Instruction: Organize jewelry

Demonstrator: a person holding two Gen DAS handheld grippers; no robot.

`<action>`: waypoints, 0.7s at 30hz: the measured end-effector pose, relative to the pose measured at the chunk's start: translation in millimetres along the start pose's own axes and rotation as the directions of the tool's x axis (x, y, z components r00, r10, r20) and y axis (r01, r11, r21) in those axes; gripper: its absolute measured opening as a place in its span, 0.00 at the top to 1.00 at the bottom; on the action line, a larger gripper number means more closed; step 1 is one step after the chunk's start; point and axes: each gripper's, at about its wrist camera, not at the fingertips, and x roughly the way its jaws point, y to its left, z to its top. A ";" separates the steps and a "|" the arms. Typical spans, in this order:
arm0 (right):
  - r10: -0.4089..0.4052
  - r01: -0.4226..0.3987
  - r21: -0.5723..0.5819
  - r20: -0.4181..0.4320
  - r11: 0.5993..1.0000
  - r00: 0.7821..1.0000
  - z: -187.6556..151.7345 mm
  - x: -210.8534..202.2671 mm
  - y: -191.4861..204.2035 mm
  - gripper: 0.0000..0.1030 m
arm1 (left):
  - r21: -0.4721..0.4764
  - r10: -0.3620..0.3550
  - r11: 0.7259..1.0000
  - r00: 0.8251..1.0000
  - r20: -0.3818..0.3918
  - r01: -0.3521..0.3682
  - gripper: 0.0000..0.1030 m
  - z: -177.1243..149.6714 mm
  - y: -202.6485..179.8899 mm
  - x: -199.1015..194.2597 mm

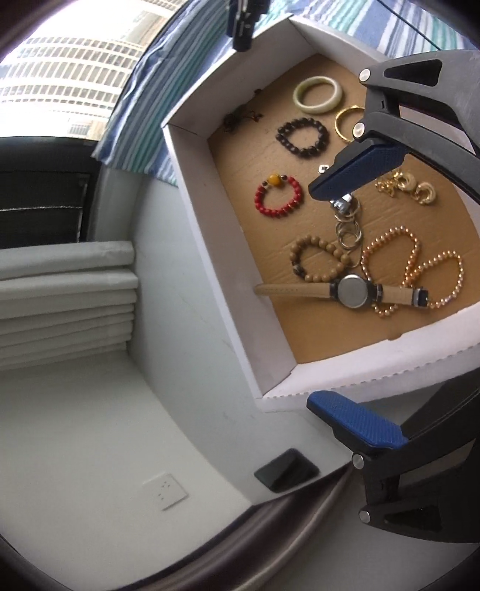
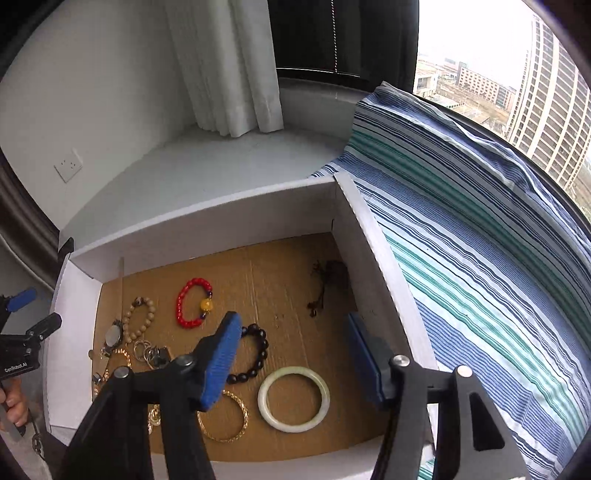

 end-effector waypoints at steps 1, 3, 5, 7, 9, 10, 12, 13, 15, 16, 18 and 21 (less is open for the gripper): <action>0.006 -0.006 0.000 -0.001 1.000 1.000 -5.9 -6.5 3.6 0.40 | -0.008 0.014 1.000 1.000 0.012 -0.014 0.01 -2.3 -4.2 -9.1; 0.017 -0.017 -0.001 -0.003 1.000 1.000 -18.1 -19.3 12.1 0.38 | -0.030 0.038 0.999 0.999 0.027 -0.037 0.01 -9.0 -12.9 -25.7; 0.035 -0.035 -0.013 -0.004 0.999 0.999 -30.3 -32.4 21.3 0.38 | -0.051 0.069 0.996 0.997 0.041 -0.067 0.01 -17.8 -21.3 -40.1; 0.047 -0.047 -0.031 -0.006 0.998 0.999 -41.4 -44.9 32.4 0.38 | -0.049 0.086 0.995 0.996 0.040 -0.084 0.01 -25.5 -29.0 -51.1; 0.052 -0.053 -0.049 -0.006 0.997 0.999 -50.2 -55.5 42.7 0.38 | -0.044 0.086 0.995 0.996 0.010 -0.086 0.01 -31.3 -34.4 -57.8; 0.054 -0.054 -0.061 -0.004 0.997 0.999 -54.3 -60.7 47.6 0.38 | -0.050 0.079 0.996 0.997 -0.001 -0.079 0.01 -33.7 -35.1 -60.5; 0.054 -0.054 -0.084 -0.003 0.995 0.999 -61.2 -69.6 56.5 0.38 | -0.070 0.062 0.996 0.998 -0.008 -0.062 0.01 -38.4 -35.0 -65.8; 0.054 -0.054 -0.094 -0.004 0.994 0.999 -64.0 -72.9 60.5 0.37 | -0.077 0.061 0.995 0.998 -0.010 -0.061 0.01 -40.1 -34.6 -67.7; 0.048 -0.048 -0.110 0.000 0.993 0.999 -68.8 -79.2 67.1 0.34 | -0.083 0.064 0.994 0.998 -0.021 -0.066 0.01 -43.1 -34.3 -70.5; 0.043 -0.042 -0.117 0.003 0.992 0.999 -70.6 -82.1 69.6 0.29 | -0.083 0.058 0.995 0.998 -0.034 -0.061 0.01 -43.4 -33.1 -69.8; 0.027 -0.025 -0.132 0.015 0.991 1.000 -74.3 -87.7 74.5 0.28 | -0.090 0.030 0.995 0.998 -0.059 -0.035 0.01 -43.7 -32.2 -68.5; 0.016 -0.013 -0.150 0.018 0.989 1.000 -77.3 -94.2 80.7 0.28 | -0.116 0.019 0.993 0.997 -0.070 -0.027 0.01 -44.9 -28.3 -69.0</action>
